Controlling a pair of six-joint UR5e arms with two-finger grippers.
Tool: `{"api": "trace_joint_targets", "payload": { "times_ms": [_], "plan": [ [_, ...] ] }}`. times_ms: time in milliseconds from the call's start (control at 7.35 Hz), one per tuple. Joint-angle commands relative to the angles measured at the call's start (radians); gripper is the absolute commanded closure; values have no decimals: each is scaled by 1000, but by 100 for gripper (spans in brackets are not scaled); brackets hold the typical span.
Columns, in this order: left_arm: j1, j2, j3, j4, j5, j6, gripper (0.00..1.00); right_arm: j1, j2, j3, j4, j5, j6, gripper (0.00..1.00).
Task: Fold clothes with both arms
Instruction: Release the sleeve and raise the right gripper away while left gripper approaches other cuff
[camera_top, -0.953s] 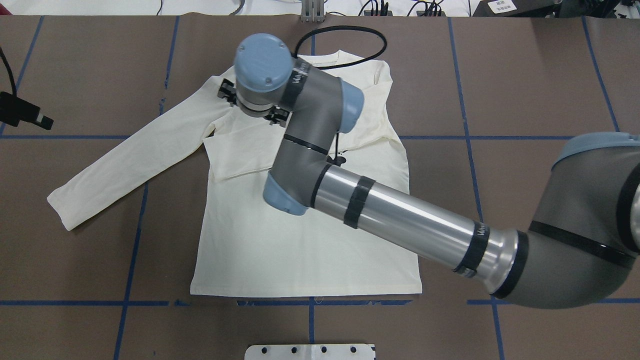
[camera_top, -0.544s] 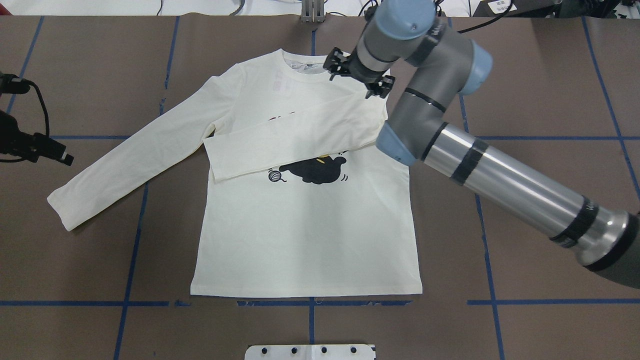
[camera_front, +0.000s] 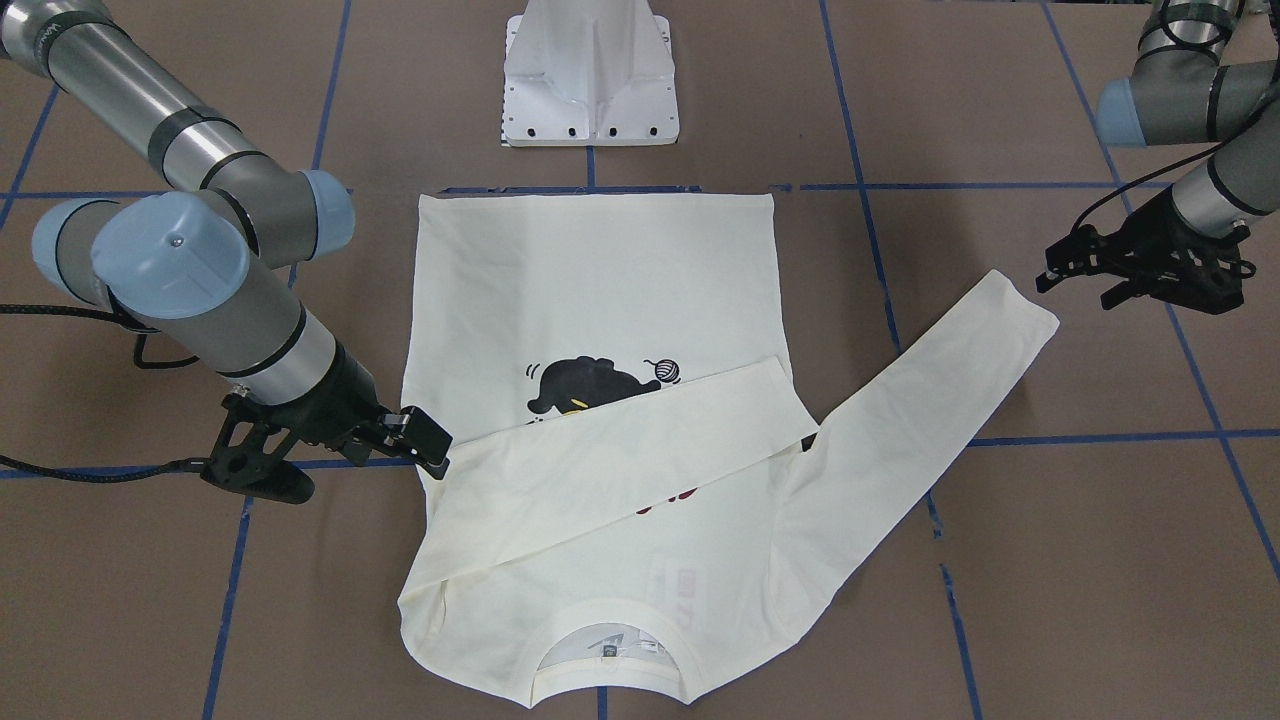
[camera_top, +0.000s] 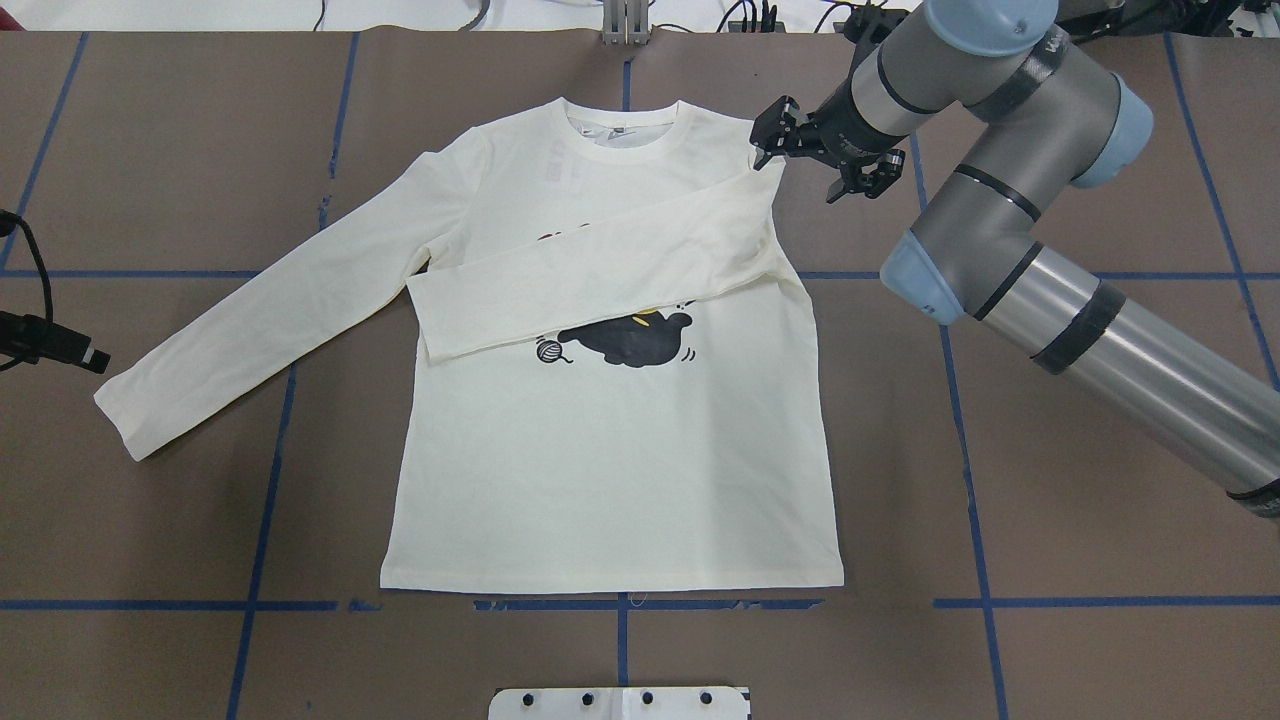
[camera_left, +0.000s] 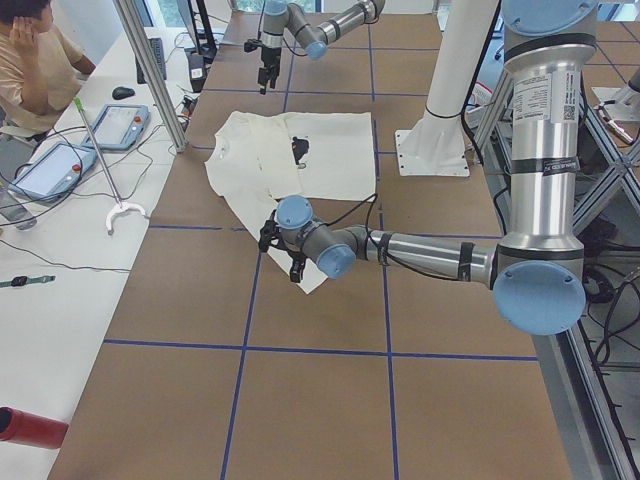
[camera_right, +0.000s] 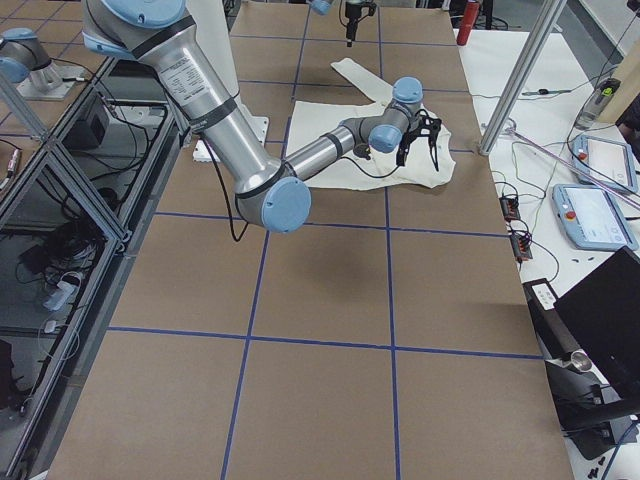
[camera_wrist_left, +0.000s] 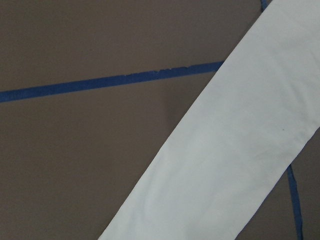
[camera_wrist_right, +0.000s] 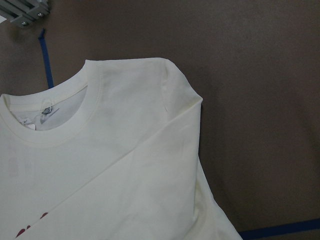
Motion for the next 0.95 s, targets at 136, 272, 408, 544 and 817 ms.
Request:
{"api": "trace_joint_targets", "payload": {
  "times_ms": [136, 272, 408, 544, 817],
  "plan": [
    [4, 64, 1, -60, 1, -5, 0, 100, -126, 54, 2, 82, -92, 0],
    [5, 59, 31, -69, 13, -25, 0, 99, -128, 52, 2, 76, -104, 0],
    [7, 53, 44, -70, 39, -28, 1, 99, -133, 55, 2, 83, -104, 0],
    [8, 30, 64, -68, 56, -47, 1, 99, -145, 67, 2, 76, -104, 0],
    [11, -5, 97, -68, 57, -55, 1, 97, -146, 68, 2, 74, -104, 0]
  ]
}}
